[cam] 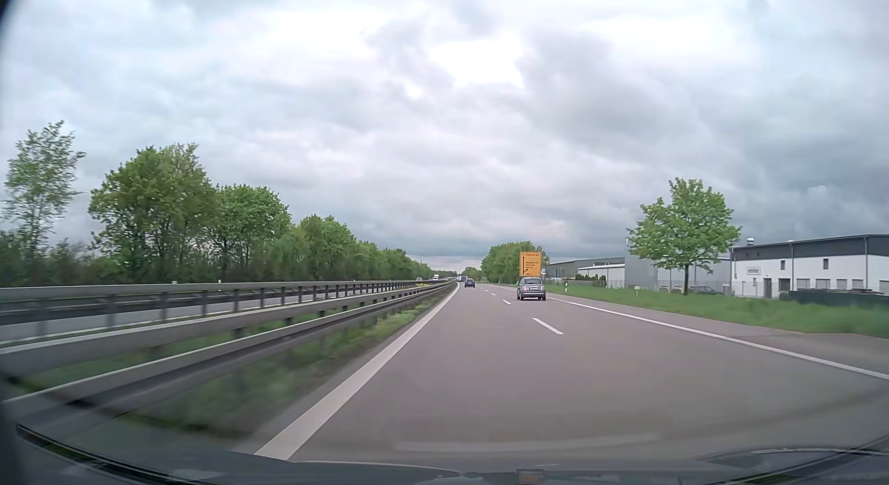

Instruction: Follow the waypoints while adhering to traffic rules and regulations

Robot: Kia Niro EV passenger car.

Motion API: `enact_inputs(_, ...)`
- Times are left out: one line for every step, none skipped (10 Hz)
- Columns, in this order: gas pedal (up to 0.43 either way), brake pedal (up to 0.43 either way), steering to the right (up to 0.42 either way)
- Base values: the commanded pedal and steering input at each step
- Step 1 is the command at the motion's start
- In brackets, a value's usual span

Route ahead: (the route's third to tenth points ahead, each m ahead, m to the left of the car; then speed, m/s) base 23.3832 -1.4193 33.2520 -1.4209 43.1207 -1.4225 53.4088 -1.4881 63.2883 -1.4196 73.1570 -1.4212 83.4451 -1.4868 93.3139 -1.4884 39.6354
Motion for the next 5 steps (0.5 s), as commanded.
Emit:
enact_inputs(0.488,0.012,-0.002)
enact_inputs(0.488,0.012,-0.002)
enact_inputs(0.48,0.012,-0.003)
enact_inputs(0.48,0.012,-0.003)
enact_inputs(0.48,0.012,-0.003)
